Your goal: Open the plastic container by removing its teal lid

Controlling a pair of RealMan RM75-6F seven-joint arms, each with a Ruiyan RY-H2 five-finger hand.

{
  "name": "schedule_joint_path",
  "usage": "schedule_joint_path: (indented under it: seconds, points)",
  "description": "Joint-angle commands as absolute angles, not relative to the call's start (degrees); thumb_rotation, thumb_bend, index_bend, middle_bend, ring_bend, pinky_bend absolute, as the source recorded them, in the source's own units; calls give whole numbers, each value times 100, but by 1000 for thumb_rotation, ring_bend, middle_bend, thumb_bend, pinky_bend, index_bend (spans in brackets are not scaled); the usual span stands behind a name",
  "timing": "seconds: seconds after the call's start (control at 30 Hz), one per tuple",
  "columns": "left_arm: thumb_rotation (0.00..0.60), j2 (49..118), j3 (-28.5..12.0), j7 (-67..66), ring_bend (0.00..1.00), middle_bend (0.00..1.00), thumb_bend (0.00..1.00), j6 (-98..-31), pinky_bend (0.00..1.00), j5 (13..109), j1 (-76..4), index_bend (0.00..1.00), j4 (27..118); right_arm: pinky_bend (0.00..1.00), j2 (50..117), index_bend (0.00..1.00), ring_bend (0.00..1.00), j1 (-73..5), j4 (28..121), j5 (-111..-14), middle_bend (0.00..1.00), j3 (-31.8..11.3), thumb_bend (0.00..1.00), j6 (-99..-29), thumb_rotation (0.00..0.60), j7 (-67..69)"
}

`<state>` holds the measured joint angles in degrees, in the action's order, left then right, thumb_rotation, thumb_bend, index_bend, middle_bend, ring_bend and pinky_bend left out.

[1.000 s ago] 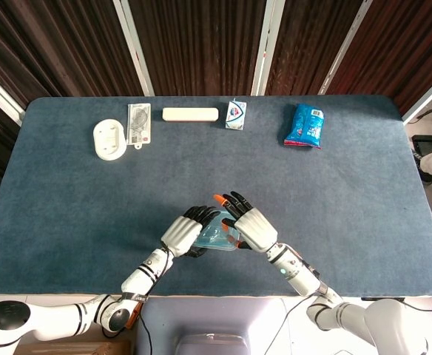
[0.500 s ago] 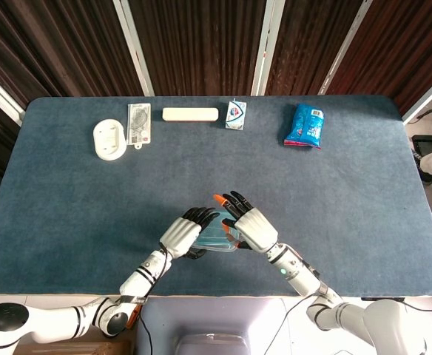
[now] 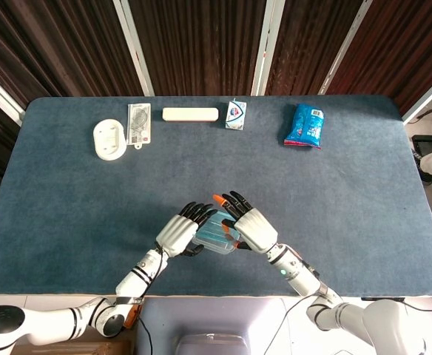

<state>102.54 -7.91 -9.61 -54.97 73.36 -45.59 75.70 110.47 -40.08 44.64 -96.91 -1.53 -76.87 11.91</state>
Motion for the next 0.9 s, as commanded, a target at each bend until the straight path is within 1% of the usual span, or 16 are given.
schedule_joint_path:
  seconds: [0.03,0.37,0.57,0.9]
  points:
    - [600,10059,-797,-1114,0,0,312,-5635,25,7330,-4462,0,7808,0,11021,737,0,-4011,4492,-9702,128,-154,560,-7708,600,1164]
    - [600,9554,-731,-1304,0,0,308,-5697,26,7125,-4223,0,8384,0,10948,743,0,-4022,4622,-9701,128,-170,563,-7717,600,1059]
    - [600,9243,-696,-1198,0,0,300,-6186,25,7397,-3956,0,8641,0,10790,754,0,-4063,4864,-9673,130,-295,600,-7823,600,1097]
    - [600,8448,-589,-827,0,0,297,-6945,24,7719,-3365,0,9100,0,10551,803,0,-4208,5291,-9593,135,-560,607,-7843,600,820]
